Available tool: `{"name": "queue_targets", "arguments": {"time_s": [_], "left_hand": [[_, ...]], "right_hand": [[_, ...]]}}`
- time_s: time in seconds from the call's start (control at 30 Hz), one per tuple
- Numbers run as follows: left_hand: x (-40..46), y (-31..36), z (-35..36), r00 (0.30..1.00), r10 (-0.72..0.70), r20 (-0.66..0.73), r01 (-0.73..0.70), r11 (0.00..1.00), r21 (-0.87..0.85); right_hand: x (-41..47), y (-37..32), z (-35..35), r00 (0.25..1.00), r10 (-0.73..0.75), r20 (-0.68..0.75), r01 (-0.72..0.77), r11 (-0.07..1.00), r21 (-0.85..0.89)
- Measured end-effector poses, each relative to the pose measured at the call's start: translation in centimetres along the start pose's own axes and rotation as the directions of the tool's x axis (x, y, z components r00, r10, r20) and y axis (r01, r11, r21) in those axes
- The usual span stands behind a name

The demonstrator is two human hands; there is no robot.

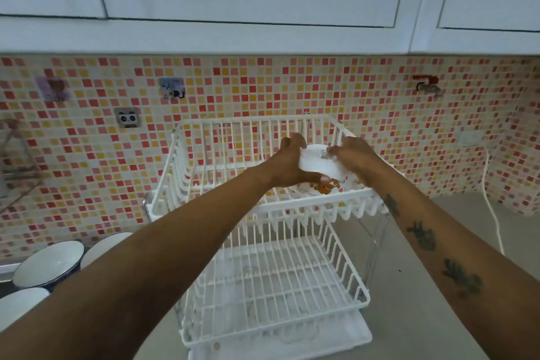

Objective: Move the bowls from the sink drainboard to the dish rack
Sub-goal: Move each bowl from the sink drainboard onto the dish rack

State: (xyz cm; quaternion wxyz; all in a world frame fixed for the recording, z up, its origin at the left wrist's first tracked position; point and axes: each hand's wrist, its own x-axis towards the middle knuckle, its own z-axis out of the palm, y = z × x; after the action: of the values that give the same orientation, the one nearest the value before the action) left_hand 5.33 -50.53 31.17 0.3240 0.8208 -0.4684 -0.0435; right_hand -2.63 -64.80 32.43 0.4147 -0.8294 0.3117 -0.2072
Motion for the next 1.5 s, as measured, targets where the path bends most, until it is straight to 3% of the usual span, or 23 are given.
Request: {"name": "queue_targets", "arguments": {"time_s": [0.13, 0.23, 0.37, 0.43, 0.53, 0.63, 0.8, 0.87, 0.9, 0.97, 1.03, 1.1, 1.2, 1.3, 1.37, 1.5], "left_hand": [[-1.4, 0.7, -2.6, 0.994, -0.007, -0.105, -0.005, 0.994, -0.110], [-3.9, -0.4, -5.7, 0.977, -0.015, -0.214, -0.026, 0.982, -0.186], [-9.4, -3.5, -10.5, 0.899, -0.134, -0.417, -0.020, 0.938, -0.347], [-13.0, -5.6, -13.3, 0.854, -0.174, -0.491, 0.021, 0.953, -0.301], [-19.9, -10.6, -17.8, 0.802, -0.244, -0.546, 0.153, 0.966, -0.208], [-28.0, -16.5, -21.9, 0.710, -0.417, -0.568, 0.375, 0.906, -0.196], [-41.3, -25.9, -24.5, 0.484, -0.737, -0.472, 0.708, 0.647, -0.284], [-45.6, -29.4, -23.7, 0.483, -0.780, -0.397, 0.755, 0.601, -0.263], [-47.4, -31.0, -23.1, 0.496, -0.787, -0.367, 0.766, 0.595, -0.241], [-50.5, -32.5, -21.2, 0.434, -0.848, -0.304, 0.791, 0.520, -0.323], [-52.9, -34.1, -19.2, 0.368, -0.900, -0.233, 0.816, 0.433, -0.382], [-54.3, -36.9, -17.0, 0.329, -0.917, -0.225, 0.799, 0.398, -0.451], [-55.1, -39.7, -14.4, 0.205, -0.953, -0.223, 0.744, 0.299, -0.597], [-54.5, -41.5, -12.2, 0.124, -0.985, -0.116, 0.579, 0.167, -0.798], [-54.0, -42.5, -10.9, 0.095, -0.995, -0.022, 0.486, 0.065, -0.872], [-53.6, -44.7, -8.5, 0.077, -0.997, -0.003, 0.401, 0.034, -0.915]], "right_hand": [[-2.5, -1.6, -0.5, 0.949, -0.246, -0.195, 0.257, 0.966, 0.035], [-5.3, -4.7, 1.0, 0.910, -0.347, -0.226, 0.373, 0.924, 0.086], [-8.9, -11.6, 6.6, 0.880, -0.452, -0.145, 0.474, 0.853, 0.221], [-11.0, -15.7, 10.6, 0.856, -0.510, -0.081, 0.511, 0.812, 0.281], [-15.1, -20.9, 17.6, 0.808, -0.586, 0.054, 0.533, 0.768, 0.355], [-19.9, -24.2, 25.4, 0.752, -0.611, 0.247, 0.477, 0.764, 0.435], [-26.4, -23.7, 39.5, 0.646, -0.378, 0.664, 0.099, 0.903, 0.418], [-27.2, -21.4, 45.1, 0.595, -0.197, 0.779, -0.041, 0.961, 0.274], [-27.3, -19.8, 47.7, 0.565, -0.111, 0.817, -0.095, 0.976, 0.199], [-27.9, -16.8, 51.4, 0.499, 0.017, 0.866, -0.170, 0.982, 0.079], [-28.3, -14.1, 54.0, 0.513, 0.138, 0.847, -0.215, 0.976, -0.029], [-28.8, -11.7, 55.8, 0.501, 0.196, 0.843, -0.227, 0.970, -0.091], [-29.5, -9.5, 57.9, 0.449, 0.246, 0.859, -0.239, 0.959, -0.149], [-30.2, -8.2, 59.7, 0.411, 0.264, 0.873, -0.334, 0.934, -0.125], [-30.8, -7.5, 60.6, 0.376, 0.295, 0.879, -0.365, 0.918, -0.152], [-31.1, -6.0, 62.1, 0.416, 0.247, 0.875, -0.348, 0.932, -0.098]]}}
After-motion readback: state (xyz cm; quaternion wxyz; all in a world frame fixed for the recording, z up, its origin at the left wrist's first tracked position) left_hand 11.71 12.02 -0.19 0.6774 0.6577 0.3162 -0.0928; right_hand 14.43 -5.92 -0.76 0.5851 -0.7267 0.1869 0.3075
